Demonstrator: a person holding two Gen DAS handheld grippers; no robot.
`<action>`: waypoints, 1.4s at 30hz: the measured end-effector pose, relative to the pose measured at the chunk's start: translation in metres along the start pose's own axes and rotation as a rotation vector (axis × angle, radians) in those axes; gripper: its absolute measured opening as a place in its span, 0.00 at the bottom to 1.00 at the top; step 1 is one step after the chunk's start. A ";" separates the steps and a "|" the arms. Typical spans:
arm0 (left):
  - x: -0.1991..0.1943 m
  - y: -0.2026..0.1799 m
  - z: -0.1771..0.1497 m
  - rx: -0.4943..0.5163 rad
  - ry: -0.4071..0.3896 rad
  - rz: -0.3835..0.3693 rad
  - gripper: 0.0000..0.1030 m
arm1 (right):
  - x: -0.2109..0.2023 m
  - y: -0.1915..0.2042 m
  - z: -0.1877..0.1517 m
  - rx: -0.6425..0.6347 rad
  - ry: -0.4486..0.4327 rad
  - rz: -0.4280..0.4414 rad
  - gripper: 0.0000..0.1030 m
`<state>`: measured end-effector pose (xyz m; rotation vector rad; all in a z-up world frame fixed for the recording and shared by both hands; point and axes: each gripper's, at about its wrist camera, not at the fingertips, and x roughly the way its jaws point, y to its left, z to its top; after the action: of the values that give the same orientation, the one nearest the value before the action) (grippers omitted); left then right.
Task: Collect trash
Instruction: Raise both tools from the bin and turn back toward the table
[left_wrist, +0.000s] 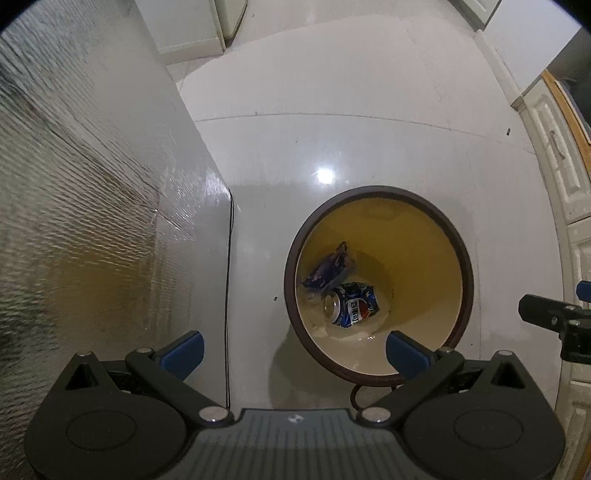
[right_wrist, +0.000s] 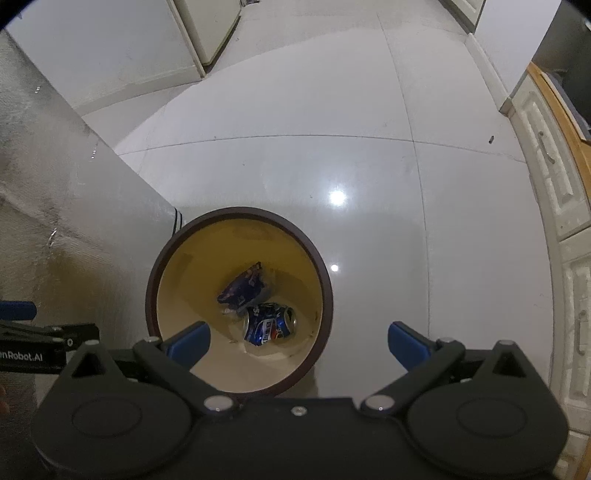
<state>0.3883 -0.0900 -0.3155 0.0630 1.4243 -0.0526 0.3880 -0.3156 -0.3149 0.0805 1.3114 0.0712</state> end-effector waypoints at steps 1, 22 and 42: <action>-0.004 0.000 -0.001 0.000 -0.006 0.001 1.00 | -0.003 0.000 -0.001 -0.003 -0.003 0.001 1.00; -0.126 -0.027 -0.028 0.039 -0.276 -0.030 1.00 | -0.104 -0.019 -0.021 -0.008 -0.163 0.006 1.00; -0.275 -0.031 -0.080 0.091 -0.634 -0.025 1.00 | -0.235 -0.010 -0.032 -0.135 -0.505 0.048 1.00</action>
<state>0.2668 -0.1150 -0.0550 0.0939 0.7881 -0.1442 0.2973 -0.3480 -0.0981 0.0123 0.7974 0.1687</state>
